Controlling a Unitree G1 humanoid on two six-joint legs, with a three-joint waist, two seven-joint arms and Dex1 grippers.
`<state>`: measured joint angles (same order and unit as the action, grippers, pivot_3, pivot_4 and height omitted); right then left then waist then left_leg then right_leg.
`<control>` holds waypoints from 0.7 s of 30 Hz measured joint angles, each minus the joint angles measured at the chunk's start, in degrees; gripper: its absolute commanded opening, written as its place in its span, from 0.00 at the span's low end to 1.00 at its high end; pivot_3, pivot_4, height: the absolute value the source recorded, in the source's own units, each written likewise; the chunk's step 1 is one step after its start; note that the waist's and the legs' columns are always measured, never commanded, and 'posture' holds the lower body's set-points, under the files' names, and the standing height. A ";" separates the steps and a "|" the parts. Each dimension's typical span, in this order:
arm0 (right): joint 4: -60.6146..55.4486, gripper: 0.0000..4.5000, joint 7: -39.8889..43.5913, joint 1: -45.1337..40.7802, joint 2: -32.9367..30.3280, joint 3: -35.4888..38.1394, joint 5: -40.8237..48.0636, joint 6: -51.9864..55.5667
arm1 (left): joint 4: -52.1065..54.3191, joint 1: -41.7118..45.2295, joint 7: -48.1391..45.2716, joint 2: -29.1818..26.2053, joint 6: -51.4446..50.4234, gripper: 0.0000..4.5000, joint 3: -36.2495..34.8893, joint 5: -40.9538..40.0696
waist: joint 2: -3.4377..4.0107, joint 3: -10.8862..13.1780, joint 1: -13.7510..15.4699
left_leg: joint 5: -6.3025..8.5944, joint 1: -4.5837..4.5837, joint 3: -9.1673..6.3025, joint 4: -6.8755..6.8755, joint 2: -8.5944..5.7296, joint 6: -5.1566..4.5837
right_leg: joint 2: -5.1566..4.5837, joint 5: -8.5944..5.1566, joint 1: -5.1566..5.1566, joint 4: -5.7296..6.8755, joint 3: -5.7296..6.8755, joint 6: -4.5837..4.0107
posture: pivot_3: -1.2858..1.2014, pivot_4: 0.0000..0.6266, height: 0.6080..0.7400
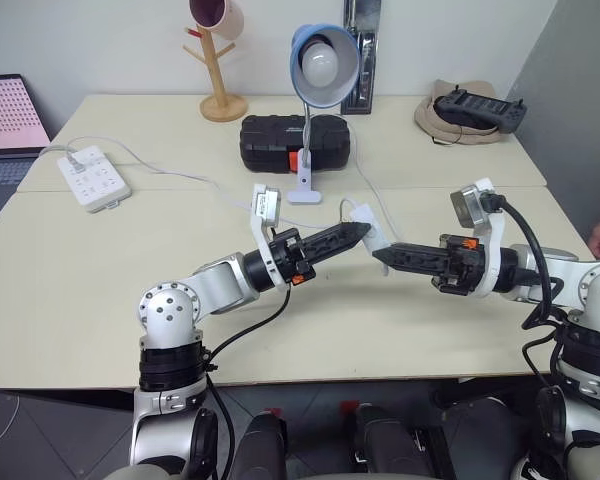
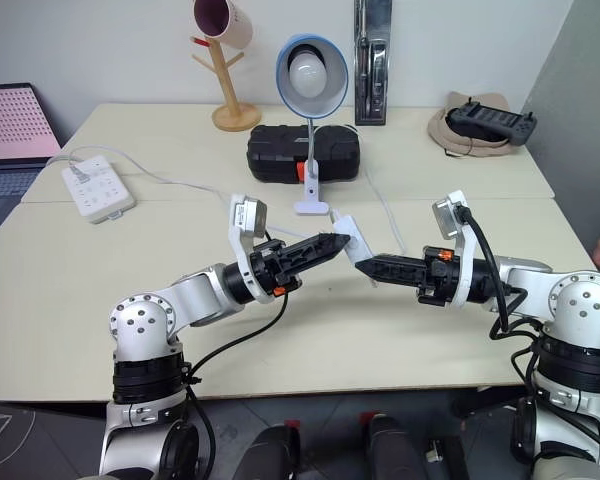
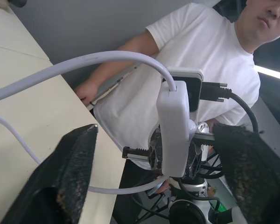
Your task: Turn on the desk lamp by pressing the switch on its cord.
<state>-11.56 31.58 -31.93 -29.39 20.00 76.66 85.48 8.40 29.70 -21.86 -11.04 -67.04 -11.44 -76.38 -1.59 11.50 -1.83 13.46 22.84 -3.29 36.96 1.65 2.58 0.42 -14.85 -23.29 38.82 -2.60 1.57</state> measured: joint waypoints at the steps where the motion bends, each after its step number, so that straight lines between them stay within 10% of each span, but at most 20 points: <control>1: 0.00 0.08 -0.26 0.02 -0.15 -0.08 0.41 -0.10 | 0.00 0.00 0.00 0.01 0.09 0.68 0.02 0.00 | 0.00 0.00 0.00 | 0.00 0.01 0.00 0.00 0.00 0.00 | 0.00 0.00 0.00 -0.02 0.00 0.00 | 0.52 0.24 1.00; 14: 0.00 0.08 -2.94 1.72 -2.24 -1.61 3.77 -2.11 | 0.02 0.02 -1.37 0.03 1.47 0.12 1.42 -0.38 | 0.00 0.00 0.00 | 0.01 0.07 0.01 -0.04 0.00 0.00 | 0.00 0.00 -0.02 -0.15 0.01 0.01 | 0.52 0.24 1.00; 21: 0.02 0.08 -3.72 1.85 -3.17 -2.47 6.04 -3.81 | 0.02 0.02 -1.72 -0.23 2.48 0.10 1.97 -1.35 | 0.00 0.00 0.02 | 0.01 0.10 0.00 -0.06 0.00 0.00 | 0.00 0.01 -0.02 -0.23 0.00 0.03 | 0.52 0.24 1.00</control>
<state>-11.54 27.85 -30.07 -32.56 17.53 82.70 81.66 8.43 29.72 -23.58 -11.27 -64.56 -9.47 -77.74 -1.59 11.50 -1.82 13.46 22.94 -3.28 36.90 1.65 2.57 0.42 -14.84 -23.32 38.59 -2.60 1.60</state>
